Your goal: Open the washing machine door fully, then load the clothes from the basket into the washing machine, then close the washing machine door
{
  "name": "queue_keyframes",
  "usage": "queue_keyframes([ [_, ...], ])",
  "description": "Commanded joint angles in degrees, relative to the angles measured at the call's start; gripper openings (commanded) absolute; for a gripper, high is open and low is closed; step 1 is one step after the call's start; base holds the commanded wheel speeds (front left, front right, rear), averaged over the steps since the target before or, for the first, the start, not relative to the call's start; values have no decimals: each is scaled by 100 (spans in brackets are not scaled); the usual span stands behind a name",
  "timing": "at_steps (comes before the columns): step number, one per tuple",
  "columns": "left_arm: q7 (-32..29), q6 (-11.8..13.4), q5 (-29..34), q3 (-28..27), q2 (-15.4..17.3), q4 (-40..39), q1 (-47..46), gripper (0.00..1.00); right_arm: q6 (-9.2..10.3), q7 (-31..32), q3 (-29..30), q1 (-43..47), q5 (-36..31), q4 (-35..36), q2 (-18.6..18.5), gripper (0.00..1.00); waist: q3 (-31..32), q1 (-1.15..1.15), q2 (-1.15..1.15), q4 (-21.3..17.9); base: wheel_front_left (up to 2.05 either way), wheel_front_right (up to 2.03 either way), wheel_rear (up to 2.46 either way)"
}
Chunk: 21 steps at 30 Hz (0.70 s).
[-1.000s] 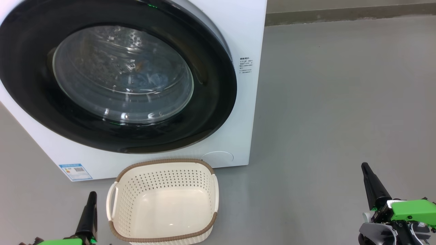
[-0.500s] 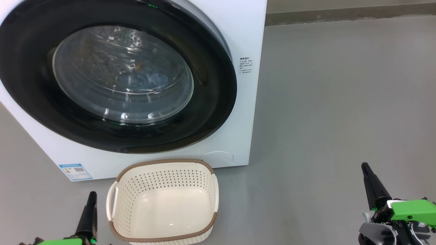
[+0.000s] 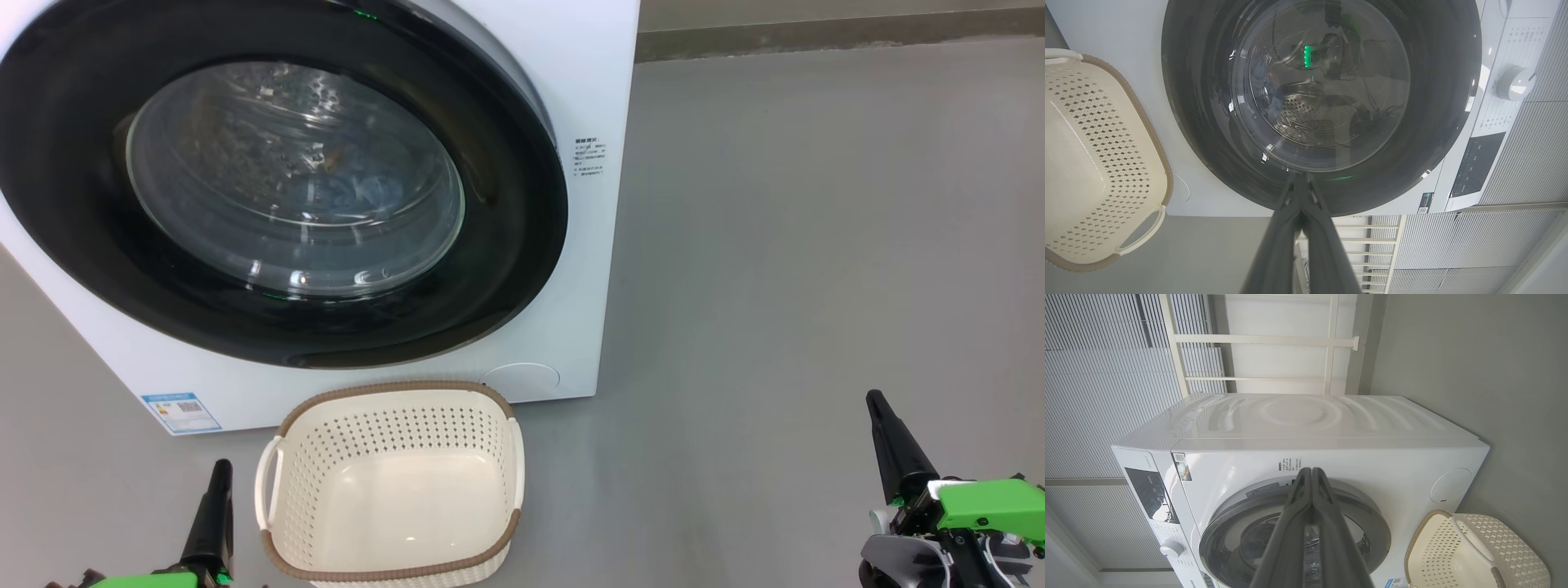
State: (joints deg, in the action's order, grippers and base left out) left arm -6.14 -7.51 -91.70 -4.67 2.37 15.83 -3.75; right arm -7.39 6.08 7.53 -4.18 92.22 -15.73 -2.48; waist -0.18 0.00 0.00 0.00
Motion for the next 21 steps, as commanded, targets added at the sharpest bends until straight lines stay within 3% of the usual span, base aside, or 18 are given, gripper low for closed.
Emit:
queue_keyframes([
  [1,-35,2,-47,-185,51,-180,-244,0,-10,39,-103,-200,-3,171,-46,0,0,0,0,0,0,0,0],
  [21,-35,2,-47,-185,51,-180,-244,0,-10,41,-101,-201,-5,171,-44,0,0,0,0,0,0,0,0],
])
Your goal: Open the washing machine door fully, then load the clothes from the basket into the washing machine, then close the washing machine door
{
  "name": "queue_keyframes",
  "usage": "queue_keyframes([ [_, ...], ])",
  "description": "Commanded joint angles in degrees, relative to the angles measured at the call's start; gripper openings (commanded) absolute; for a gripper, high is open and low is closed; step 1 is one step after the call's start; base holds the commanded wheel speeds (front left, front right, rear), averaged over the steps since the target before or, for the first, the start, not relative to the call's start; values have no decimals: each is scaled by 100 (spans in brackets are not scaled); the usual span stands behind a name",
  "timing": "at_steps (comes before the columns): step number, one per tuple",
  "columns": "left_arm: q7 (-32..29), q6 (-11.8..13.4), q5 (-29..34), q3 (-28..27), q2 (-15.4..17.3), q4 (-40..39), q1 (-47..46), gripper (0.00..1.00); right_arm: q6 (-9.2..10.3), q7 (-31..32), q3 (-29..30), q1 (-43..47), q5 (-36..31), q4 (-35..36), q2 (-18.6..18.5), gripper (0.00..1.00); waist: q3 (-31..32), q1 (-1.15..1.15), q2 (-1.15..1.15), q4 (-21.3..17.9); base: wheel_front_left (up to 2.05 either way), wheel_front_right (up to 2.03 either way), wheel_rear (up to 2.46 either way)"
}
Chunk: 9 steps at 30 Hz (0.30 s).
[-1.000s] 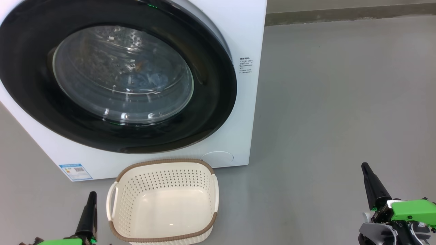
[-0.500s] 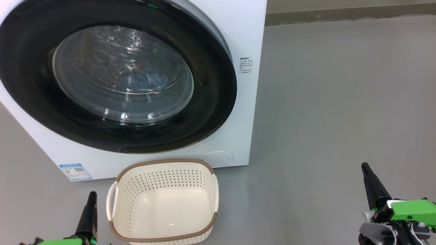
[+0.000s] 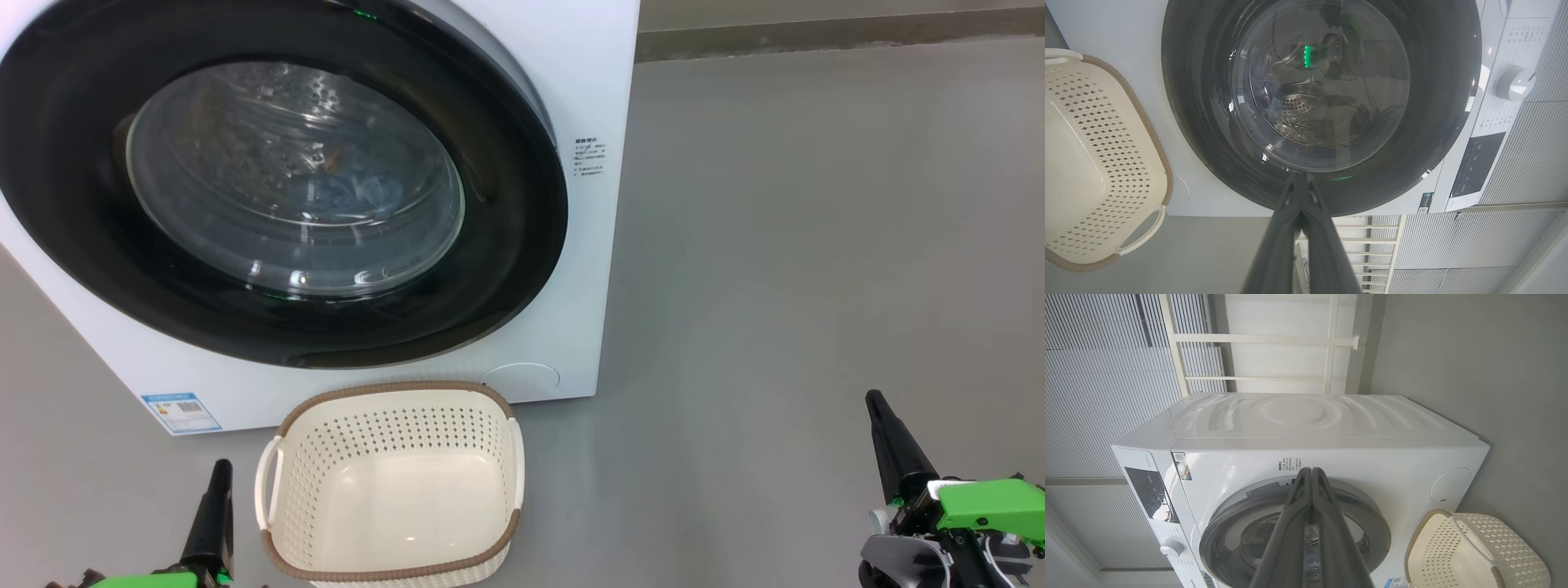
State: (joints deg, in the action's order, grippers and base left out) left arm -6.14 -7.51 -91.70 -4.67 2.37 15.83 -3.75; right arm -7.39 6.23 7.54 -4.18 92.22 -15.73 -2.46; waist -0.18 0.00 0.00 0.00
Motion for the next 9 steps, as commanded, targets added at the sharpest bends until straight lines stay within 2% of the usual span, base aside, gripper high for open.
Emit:
queue_keyframes([
  [1,-35,2,-47,-185,51,-180,-244,0,-10,26,-102,-201,-6,171,-46,0,0,0,0,0,0,0,0],
  [9,-35,2,-47,-184,51,-180,-244,0,-10,26,-101,-201,-6,170,-46,0,0,0,0,0,0,0,0],
])
